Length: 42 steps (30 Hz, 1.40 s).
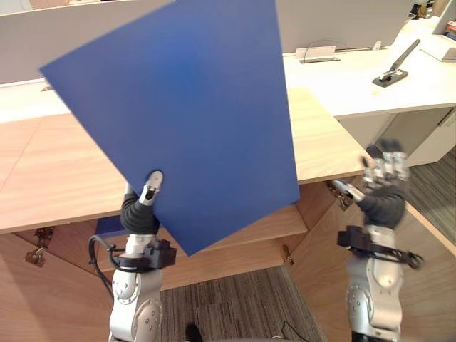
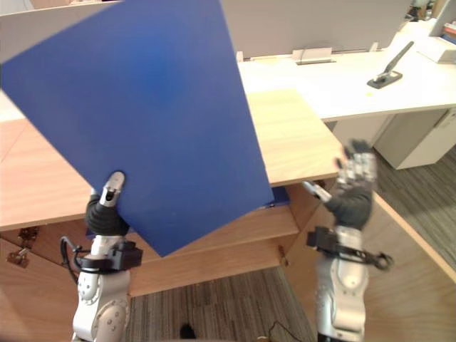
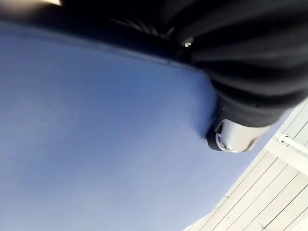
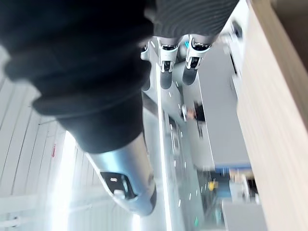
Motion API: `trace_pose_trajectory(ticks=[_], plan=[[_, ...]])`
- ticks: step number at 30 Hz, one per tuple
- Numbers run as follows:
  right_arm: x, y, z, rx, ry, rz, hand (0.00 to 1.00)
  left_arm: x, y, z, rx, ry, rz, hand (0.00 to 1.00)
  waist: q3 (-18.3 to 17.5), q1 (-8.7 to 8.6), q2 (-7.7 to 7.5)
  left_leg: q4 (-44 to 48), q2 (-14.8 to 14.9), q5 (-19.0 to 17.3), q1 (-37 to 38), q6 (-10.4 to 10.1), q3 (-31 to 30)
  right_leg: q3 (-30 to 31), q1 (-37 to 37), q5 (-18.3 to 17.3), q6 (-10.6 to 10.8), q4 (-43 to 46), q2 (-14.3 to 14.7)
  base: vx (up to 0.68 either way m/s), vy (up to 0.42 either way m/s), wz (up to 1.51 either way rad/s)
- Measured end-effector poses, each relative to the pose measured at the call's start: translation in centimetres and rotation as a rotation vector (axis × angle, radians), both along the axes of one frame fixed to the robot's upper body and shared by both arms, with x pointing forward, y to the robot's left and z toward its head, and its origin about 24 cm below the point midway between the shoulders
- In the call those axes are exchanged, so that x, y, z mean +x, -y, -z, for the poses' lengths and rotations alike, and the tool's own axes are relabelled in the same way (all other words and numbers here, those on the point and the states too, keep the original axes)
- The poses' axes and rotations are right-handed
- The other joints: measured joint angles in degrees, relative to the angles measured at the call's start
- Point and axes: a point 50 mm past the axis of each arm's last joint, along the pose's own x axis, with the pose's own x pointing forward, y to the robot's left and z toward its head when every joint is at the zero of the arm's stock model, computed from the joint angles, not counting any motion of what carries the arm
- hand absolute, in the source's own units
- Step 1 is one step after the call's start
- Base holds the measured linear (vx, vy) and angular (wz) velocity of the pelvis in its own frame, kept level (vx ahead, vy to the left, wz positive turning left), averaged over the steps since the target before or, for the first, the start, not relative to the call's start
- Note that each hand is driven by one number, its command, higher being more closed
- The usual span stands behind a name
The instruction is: Walk over to the cabinet, pick up the folder, carry it to the office cabinet, place the folder inside the office cabinet, then close the office cabinet door
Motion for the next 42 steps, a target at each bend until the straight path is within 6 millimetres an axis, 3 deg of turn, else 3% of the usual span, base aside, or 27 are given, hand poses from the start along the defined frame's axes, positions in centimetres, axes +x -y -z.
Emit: trace_pose_trajectory(ticks=[6,15,21,22,33,34,42], plan=[[3.2,-4.7,-1.9,-0.014,0.041,-0.532,0.00,0.3,1.1,0.5,0.034,-0.023,0.080,1.00,-0.07,1.54,-0.52,0.01,-0.19,0.17,-0.27,0.23,-1.25,-1.25,0.73,0.11,0.05,-0.22,-0.05,0.01,-0.011,0.11],[4.1,-5.8,-5.9,-0.240,0.089,-0.814,0.00,0.2,0.1,0.1,0.014,0.013,0.066,1.00,-1.18,2.20,-2.75,0.00,-0.49,0.28,-0.07,0.37,-2.14,-2.05,1.59,0.13,0.11,-0.49,-0.31,-0.01,-0.004,0.05],[3.6,-6.1,-6.8,-0.293,0.108,-0.884,0.00,-0.1,0.0,0.4,0.007,0.005,0.080,1.00,-1.66,2.46,-3.23,-0.01,-0.69,0.33,-0.08,0.43,-2.15,-2.08,1.58,0.29,0.37,-0.82,-0.62,0.00,0.000,0.00],[3.5,-6.2,-6.7,-0.317,0.094,-0.899,1.00,-0.1,-0.1,0.5,0.011,-0.001,0.081,1.00,-1.72,2.49,-3.25,-0.01,-0.70,0.35,-0.09,0.44,-2.14,-2.08,1.58,0.31,0.39,-0.84,-0.62,0.00,0.000,0.00],[3.7,-5.9,-5.4,-0.318,-0.082,-0.989,1.00,-0.5,-0.2,1.2,0.063,-0.025,0.096,1.00,-2.43,3.14,-3.20,0.00,-0.68,0.42,-0.31,0.45,-2.12,-2.08,1.62,0.68,0.42,-1.38,-0.46,0.00,0.000,0.00],[3.7,-5.9,-5.4,-0.319,-0.084,-0.988,1.00,-0.5,-0.2,1.2,0.063,-0.024,0.097,0.00,-2.55,3.14,-3.21,0.00,-0.68,0.42,-0.31,0.45,-2.12,-2.08,1.62,0.68,0.42,-1.38,-0.47,0.00,0.000,0.00],[4.3,-5.0,-4.8,-0.349,-0.141,-0.948,1.00,-0.6,0.2,2.0,0.133,-0.052,0.144,0.00,-3.83,3.40,-2.82,0.00,-0.68,0.45,-0.30,0.43,-2.17,-2.11,1.63,0.68,0.42,-1.34,-0.55,0.00,0.000,0.00]])
